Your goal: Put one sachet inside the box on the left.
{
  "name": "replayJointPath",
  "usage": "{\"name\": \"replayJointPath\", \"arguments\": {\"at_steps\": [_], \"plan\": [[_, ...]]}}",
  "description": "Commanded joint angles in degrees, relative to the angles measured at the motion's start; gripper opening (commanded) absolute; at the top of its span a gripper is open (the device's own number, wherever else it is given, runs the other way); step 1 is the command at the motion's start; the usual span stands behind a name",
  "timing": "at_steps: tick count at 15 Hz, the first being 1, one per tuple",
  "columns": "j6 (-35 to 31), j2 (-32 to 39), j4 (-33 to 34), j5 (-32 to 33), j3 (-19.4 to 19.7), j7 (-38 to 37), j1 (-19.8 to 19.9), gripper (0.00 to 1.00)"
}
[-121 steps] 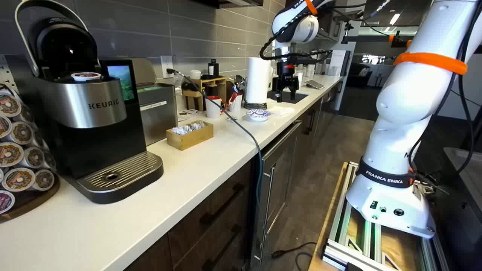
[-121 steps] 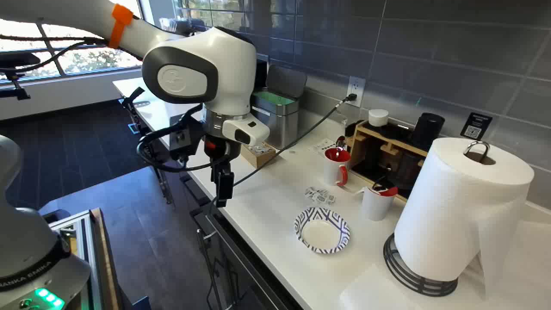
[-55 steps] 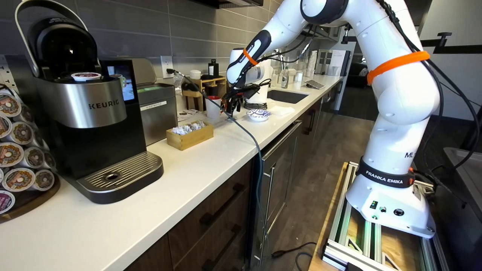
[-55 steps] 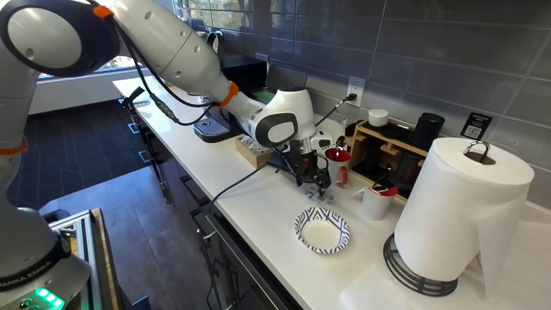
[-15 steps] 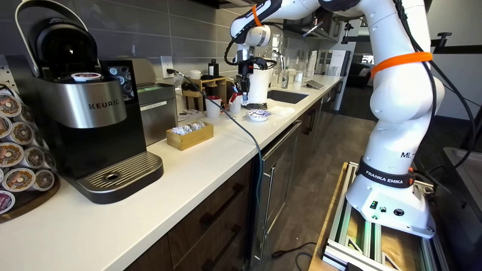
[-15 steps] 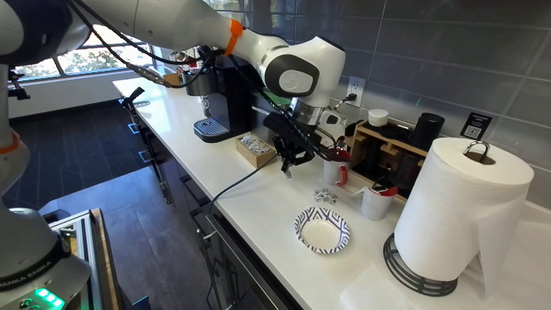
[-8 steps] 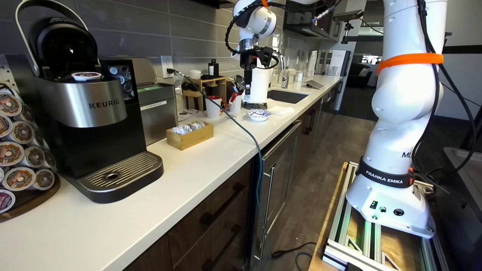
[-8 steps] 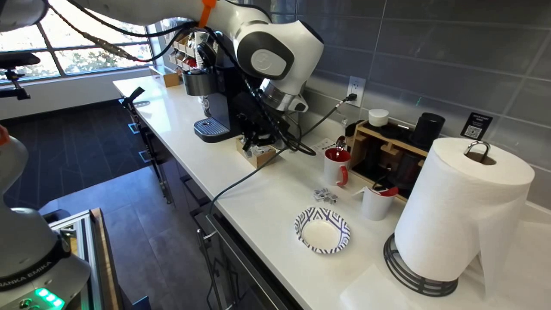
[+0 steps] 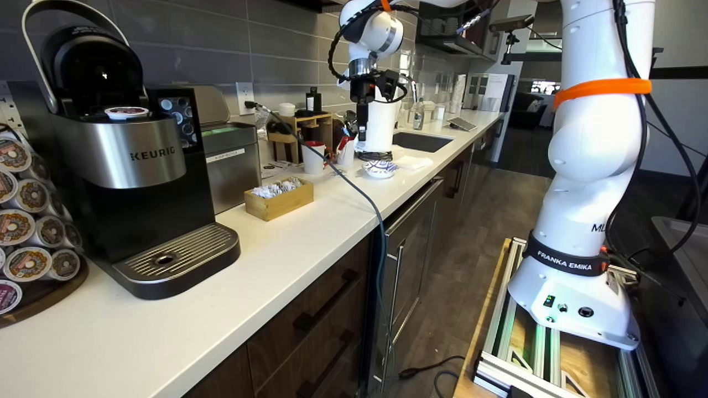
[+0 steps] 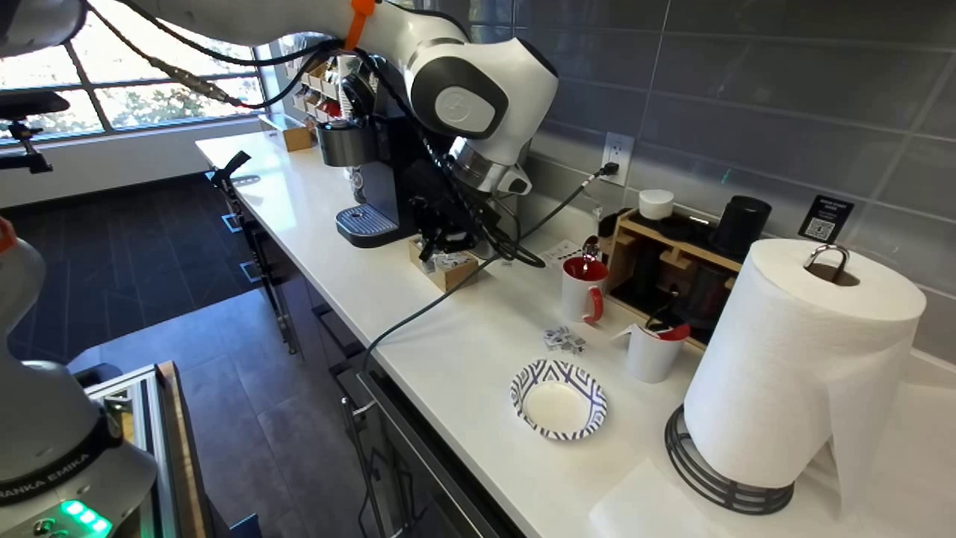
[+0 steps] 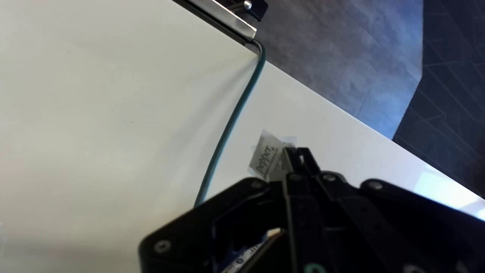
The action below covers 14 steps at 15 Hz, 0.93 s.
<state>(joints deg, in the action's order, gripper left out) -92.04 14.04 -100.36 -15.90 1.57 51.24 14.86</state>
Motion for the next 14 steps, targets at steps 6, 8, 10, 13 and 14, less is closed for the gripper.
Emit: {"name": "replayJointPath", "arguments": {"at_steps": [6, 8, 10, 13, 14], "plan": [[-1.1, -4.6, -8.2, -8.4, -0.2, -8.8, -5.4, 0.01], [-1.8, -4.8, -9.4, -12.2, -0.4, -11.7, -6.2, 0.01], [-4.0, -5.2, -10.8, -15.7, -0.7, -14.5, -7.0, 0.01], [-9.0, -5.3, -12.1, -18.6, -1.5, -16.6, -8.7, 0.01], [-9.7, -5.2, -12.0, -17.7, -1.8, -14.9, -9.1, 0.01]]}}
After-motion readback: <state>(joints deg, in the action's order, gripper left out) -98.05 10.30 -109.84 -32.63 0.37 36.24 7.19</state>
